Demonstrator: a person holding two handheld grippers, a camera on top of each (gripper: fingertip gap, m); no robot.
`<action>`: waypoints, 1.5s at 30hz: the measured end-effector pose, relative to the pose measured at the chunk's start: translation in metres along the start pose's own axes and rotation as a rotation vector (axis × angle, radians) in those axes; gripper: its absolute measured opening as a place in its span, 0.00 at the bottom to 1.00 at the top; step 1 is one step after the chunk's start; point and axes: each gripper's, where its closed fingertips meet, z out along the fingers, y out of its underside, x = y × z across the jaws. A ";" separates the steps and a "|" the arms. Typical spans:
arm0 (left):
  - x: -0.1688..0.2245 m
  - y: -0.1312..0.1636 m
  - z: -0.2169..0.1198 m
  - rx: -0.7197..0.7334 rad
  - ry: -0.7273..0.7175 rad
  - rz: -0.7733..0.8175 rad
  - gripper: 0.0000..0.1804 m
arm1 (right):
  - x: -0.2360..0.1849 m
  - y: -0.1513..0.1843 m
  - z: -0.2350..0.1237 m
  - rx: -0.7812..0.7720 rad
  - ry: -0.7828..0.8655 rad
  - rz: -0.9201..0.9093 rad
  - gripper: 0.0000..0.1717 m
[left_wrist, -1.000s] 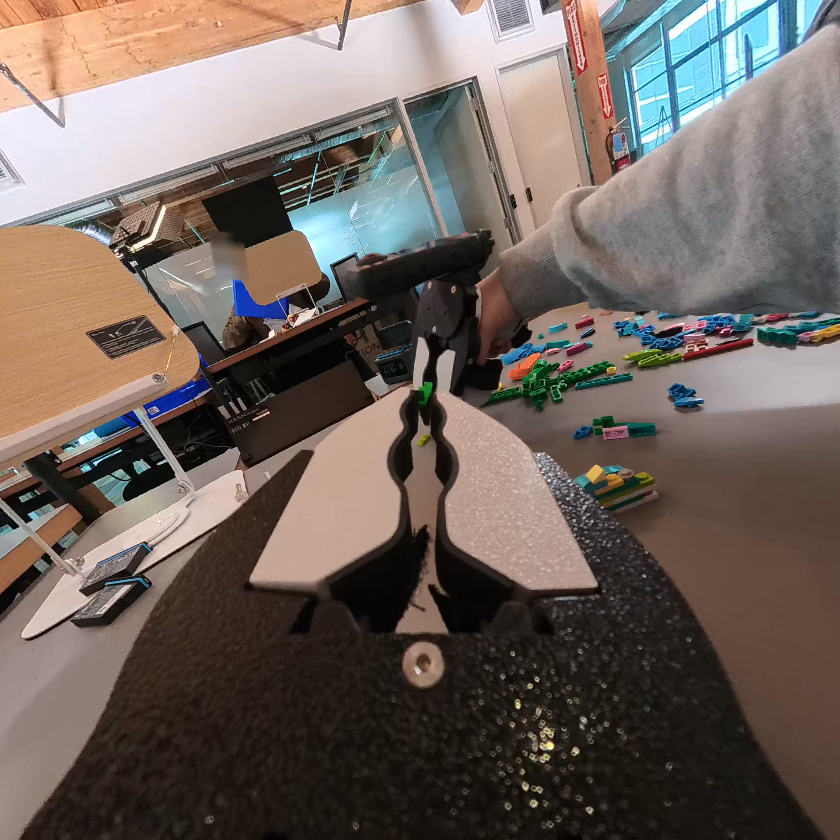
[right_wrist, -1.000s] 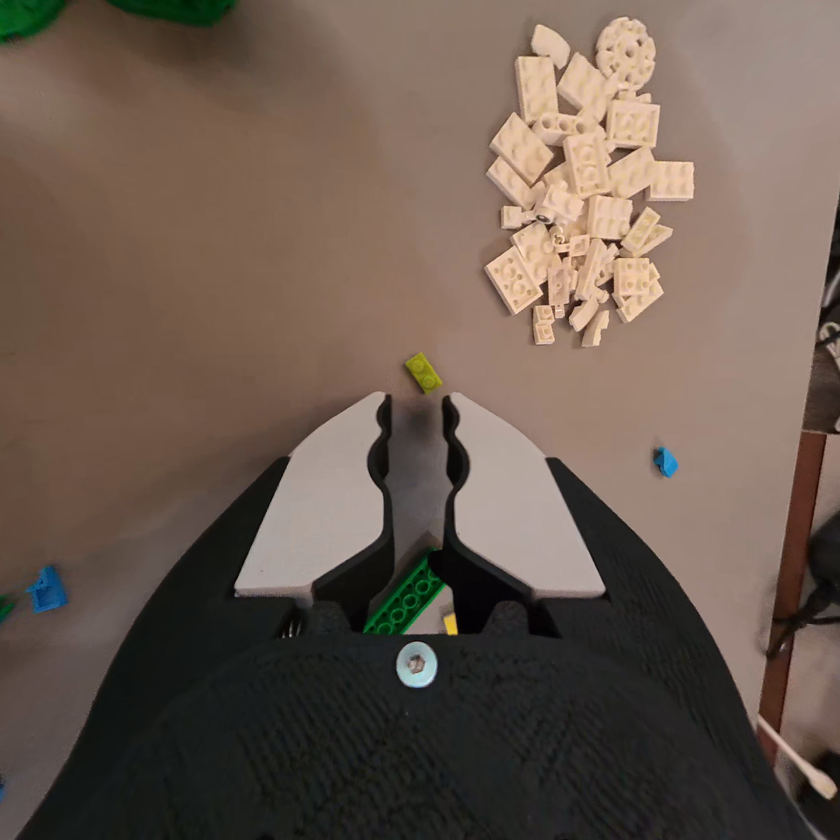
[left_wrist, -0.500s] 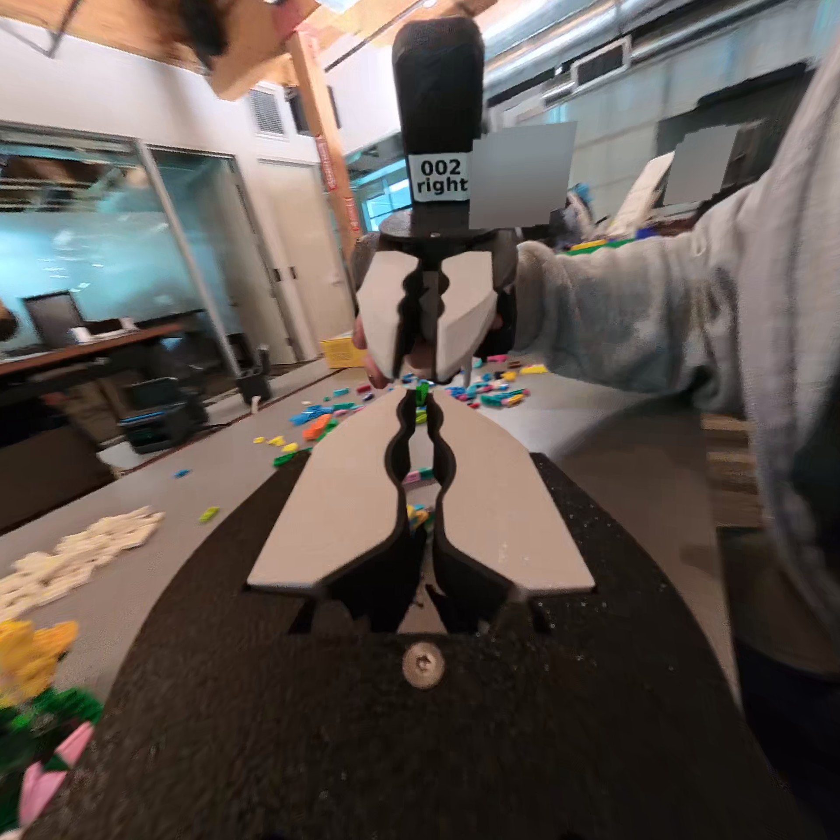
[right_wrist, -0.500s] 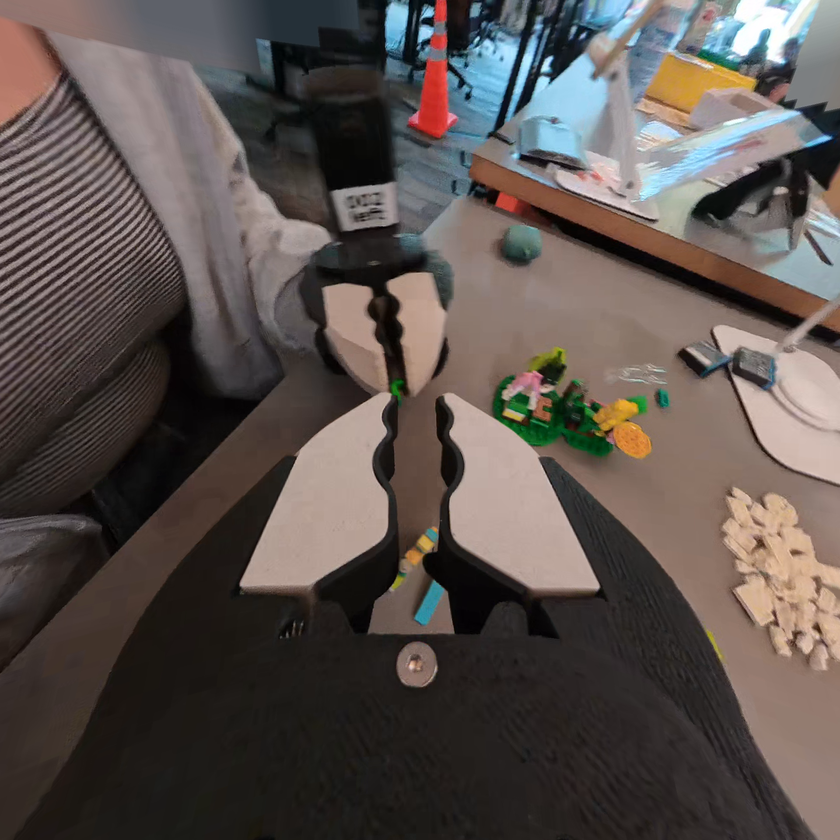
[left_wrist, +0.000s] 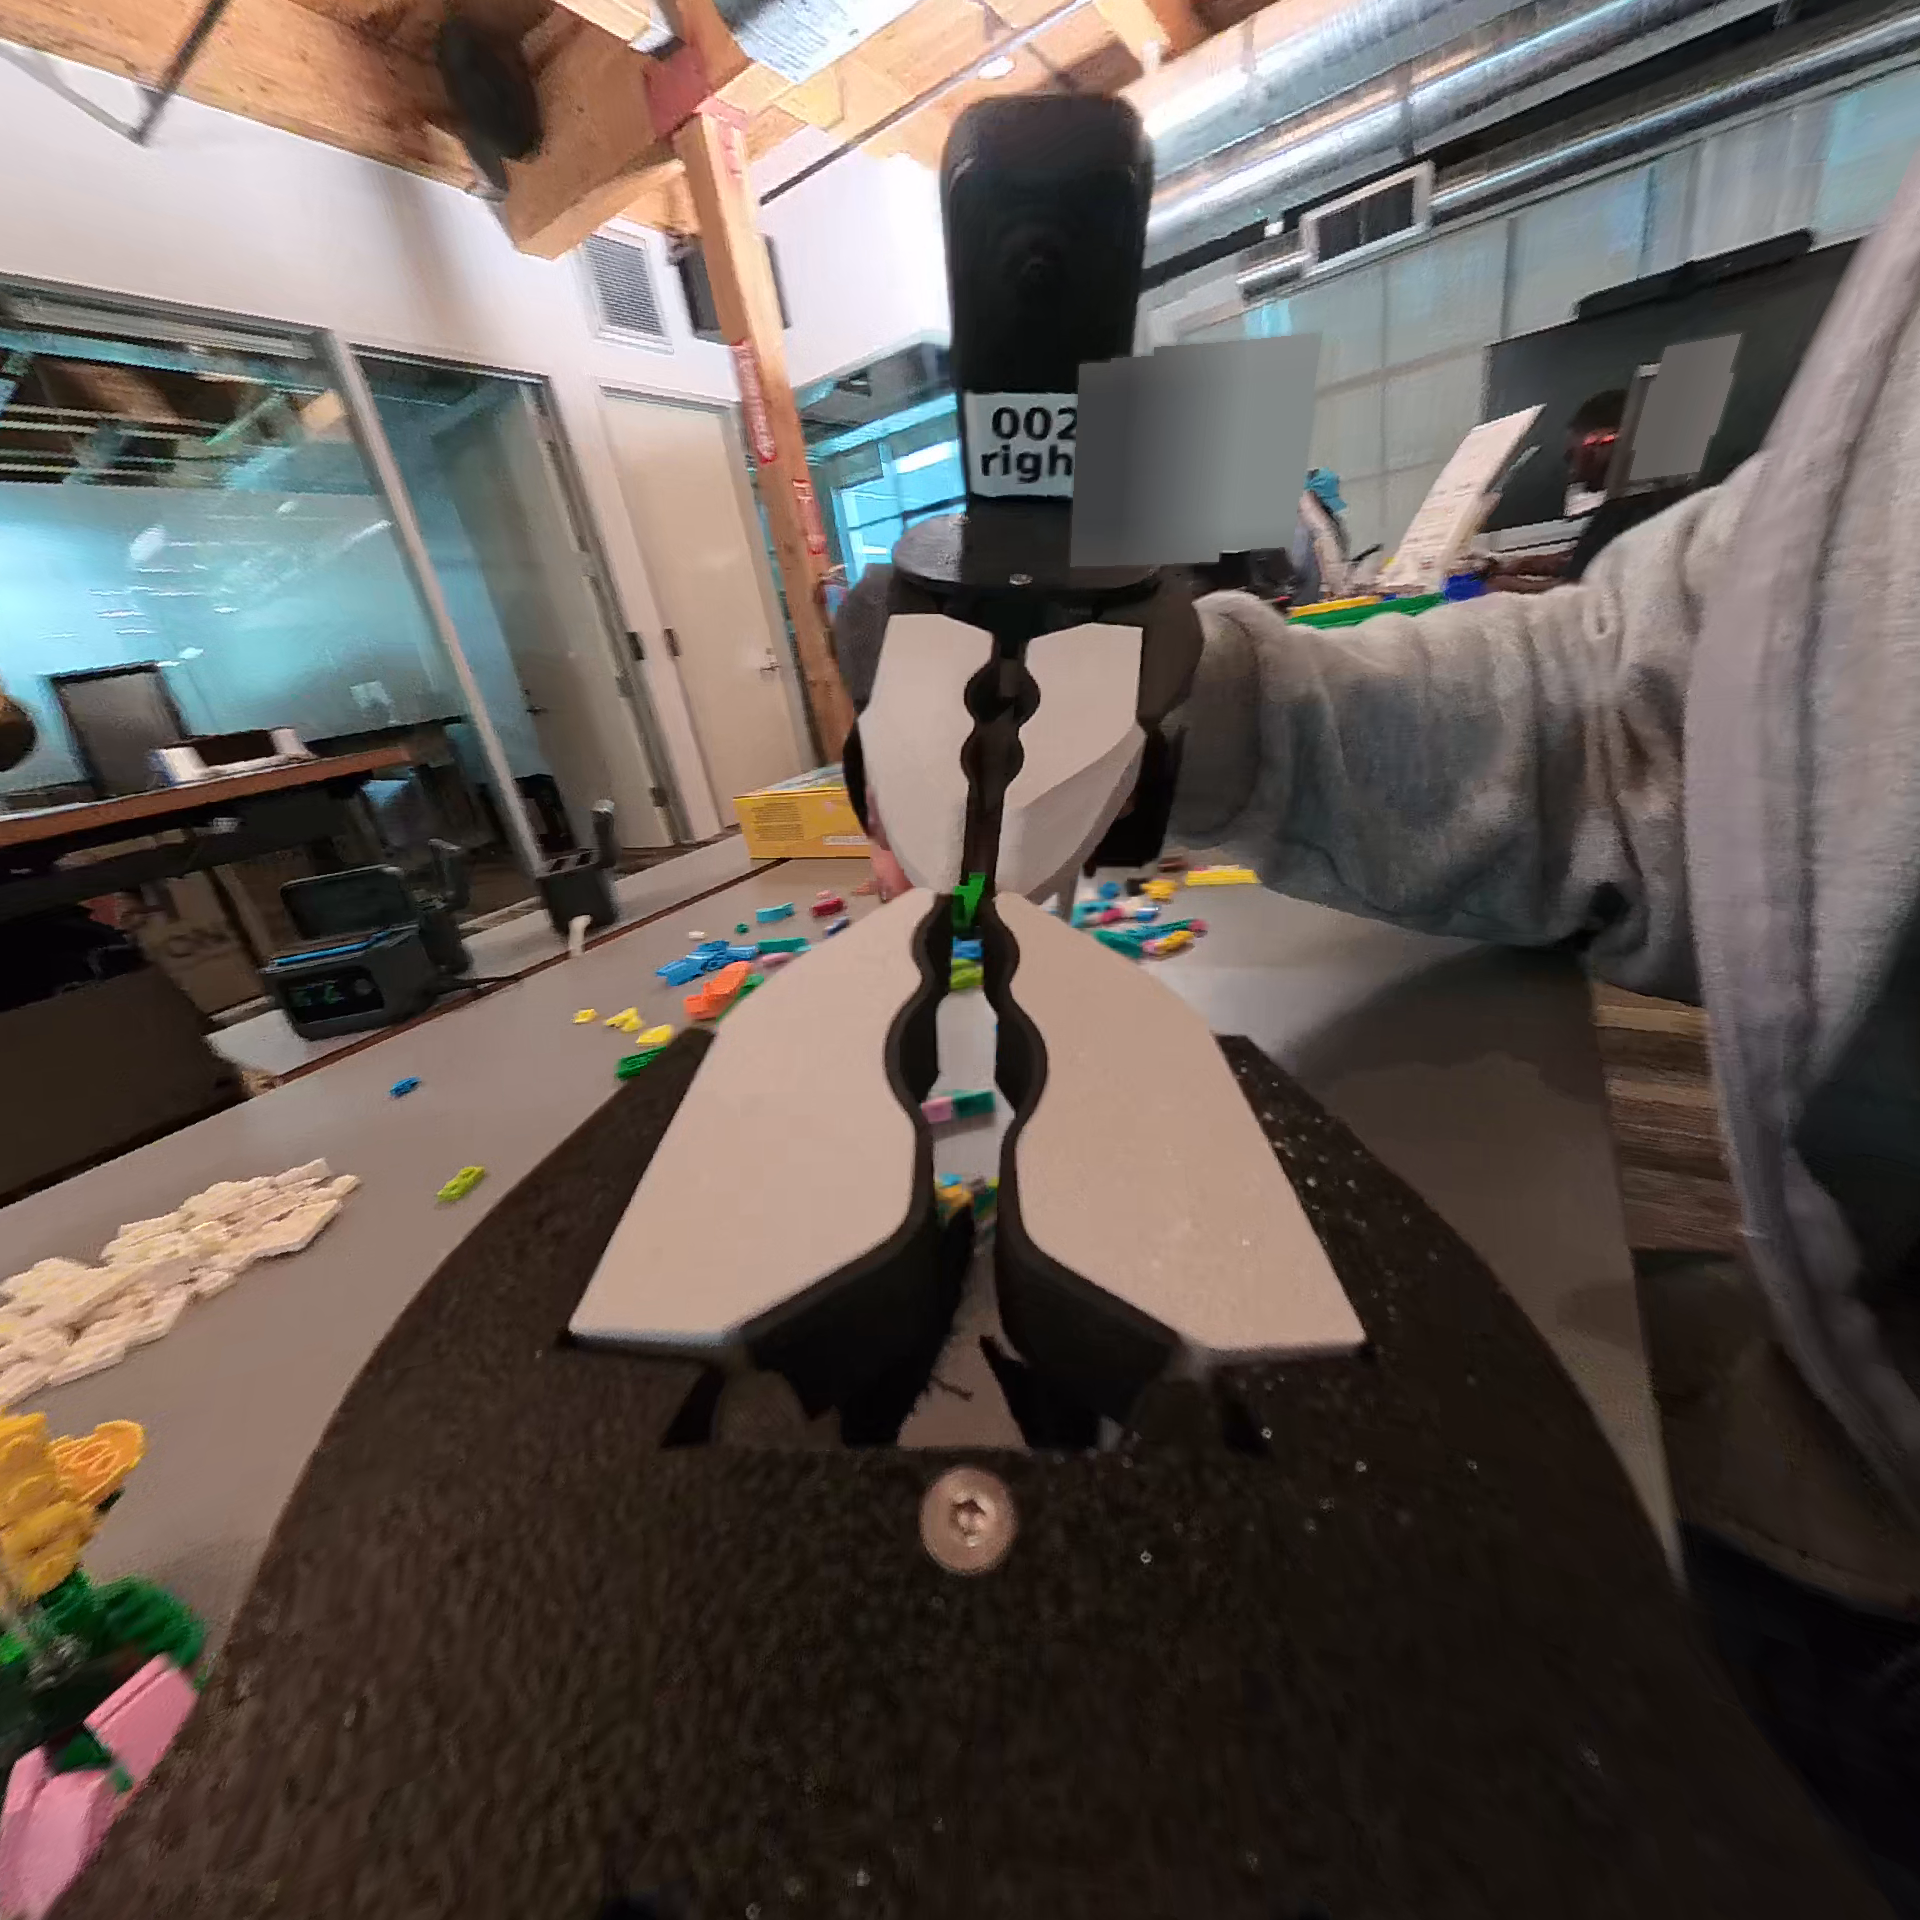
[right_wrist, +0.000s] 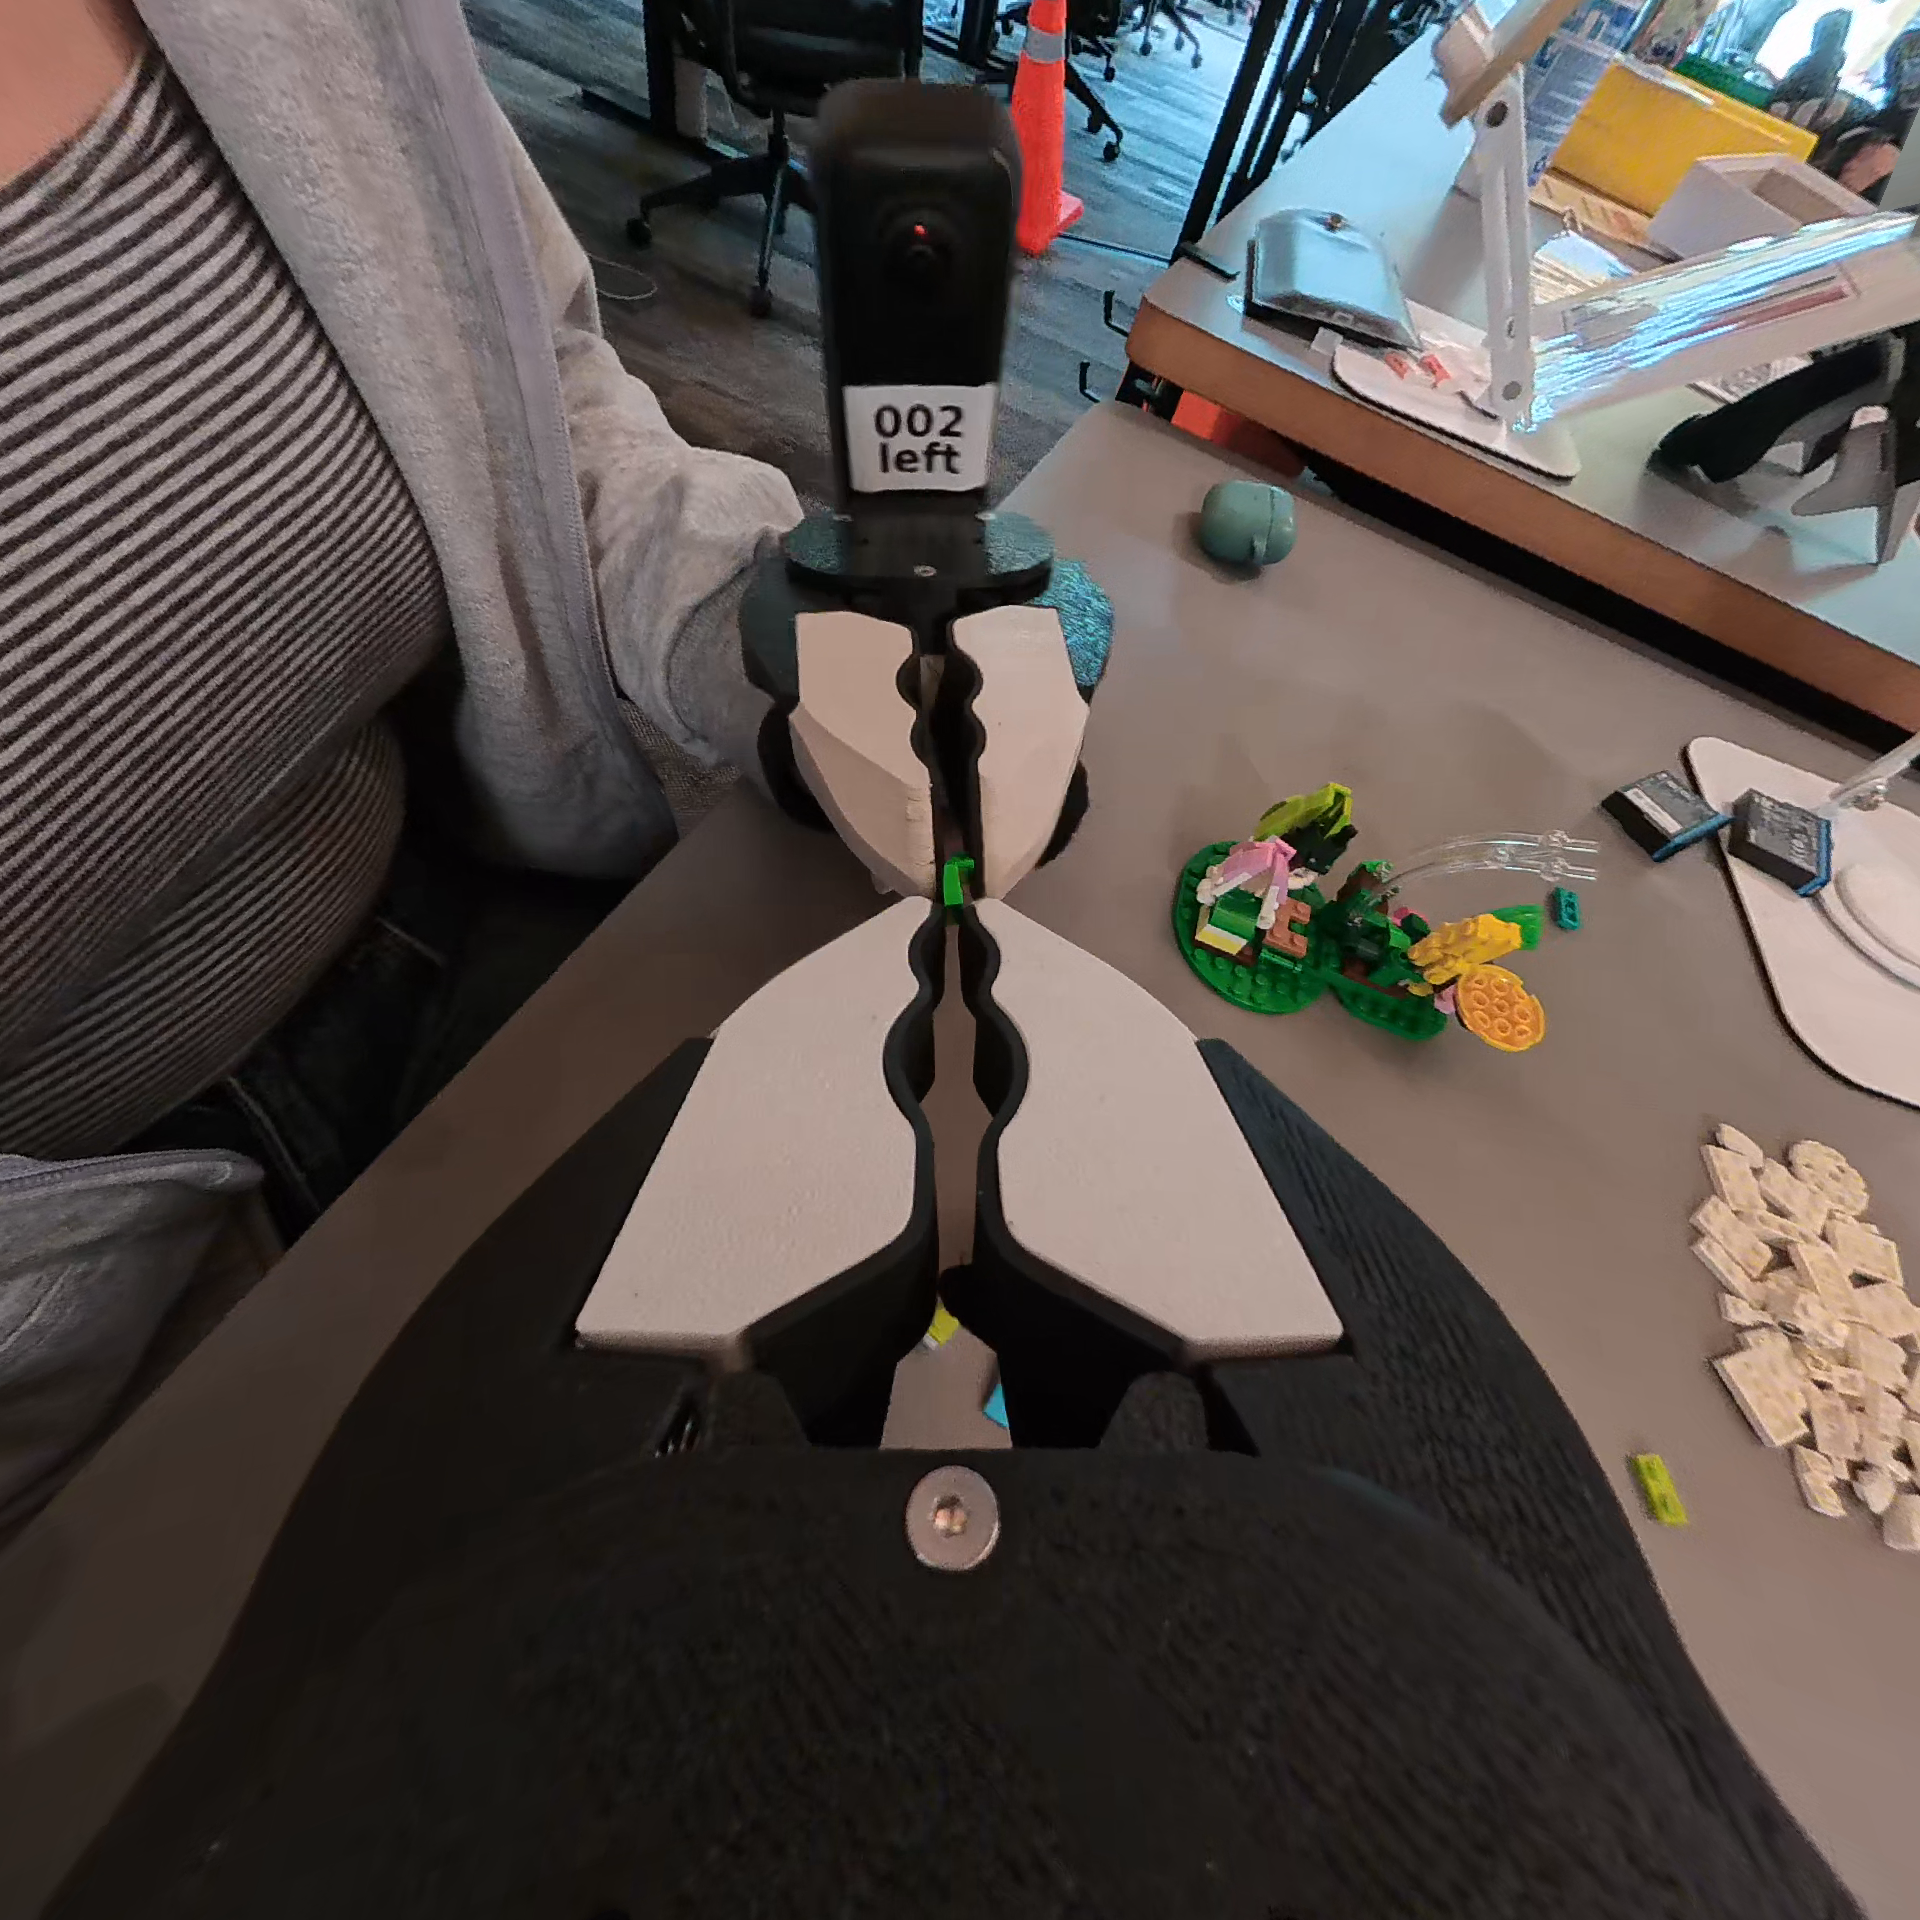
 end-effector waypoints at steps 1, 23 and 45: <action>-0.006 0.001 0.000 -0.005 -0.053 0.015 0.05 | 0.006 0.001 -0.001 -0.014 0.013 -0.002 0.01; -0.050 -0.008 -0.018 0.020 -0.392 0.116 0.09 | 0.315 0.103 0.158 -0.622 0.227 0.058 0.01; -0.059 -0.005 -0.020 -0.018 -0.459 0.165 0.09 | 0.277 0.076 0.053 -0.421 0.318 0.330 0.13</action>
